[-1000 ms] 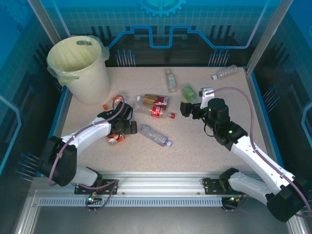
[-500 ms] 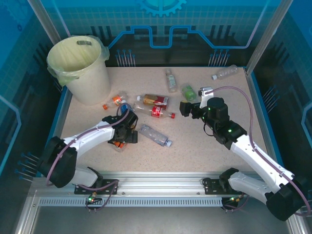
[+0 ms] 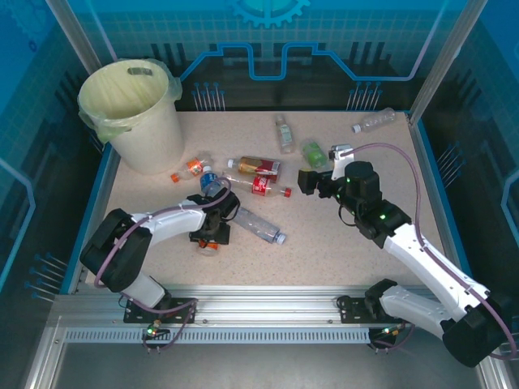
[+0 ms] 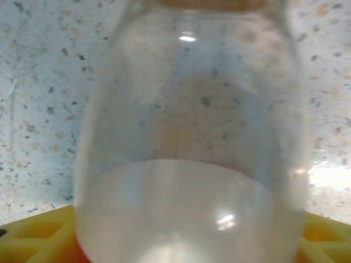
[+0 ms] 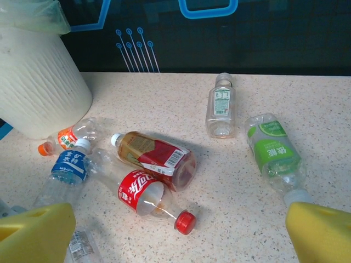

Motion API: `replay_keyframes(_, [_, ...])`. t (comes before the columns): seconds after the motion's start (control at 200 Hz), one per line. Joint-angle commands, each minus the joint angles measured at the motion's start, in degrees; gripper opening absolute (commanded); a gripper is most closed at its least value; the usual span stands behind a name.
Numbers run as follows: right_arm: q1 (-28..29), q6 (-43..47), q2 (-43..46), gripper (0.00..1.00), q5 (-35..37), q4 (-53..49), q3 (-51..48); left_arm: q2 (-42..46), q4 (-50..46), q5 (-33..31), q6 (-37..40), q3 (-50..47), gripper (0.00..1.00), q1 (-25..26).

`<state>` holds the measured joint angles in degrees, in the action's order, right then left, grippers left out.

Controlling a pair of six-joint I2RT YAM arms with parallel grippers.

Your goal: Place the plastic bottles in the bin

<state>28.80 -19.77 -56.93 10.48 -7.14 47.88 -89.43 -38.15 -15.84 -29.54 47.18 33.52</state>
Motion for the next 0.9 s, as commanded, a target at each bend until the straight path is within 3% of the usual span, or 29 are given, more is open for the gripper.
replay_keyframes(0.0, [-0.58,-0.84,0.11,1.00,-1.58,-0.59,2.21,0.43,1.48,-1.28,0.83,-0.41,0.61,1.05])
replay_keyframes(0.085, [-0.59,-0.29,-0.50,1.00,-3.19,-0.60,2.22,1.48,2.28,-1.17,0.96,-0.86,0.57,1.18])
replay_keyframes(0.42, [-0.50,-0.23,-5.61,1.00,-7.41,-3.97,6.60,13.47,9.28,2.05,2.66,-6.09,0.54,1.28])
replay_keyframes(0.525, [-0.53,-6.35,-7.41,1.00,-3.33,-4.86,6.12,18.03,10.77,2.05,2.00,-6.70,0.54,1.26])
replay_keyframes(0.895, [0.94,-17.58,-9.30,1.00,-7.93,1.66,-1.96,26.62,21.38,2.15,-2.93,-2.20,0.53,-2.22])
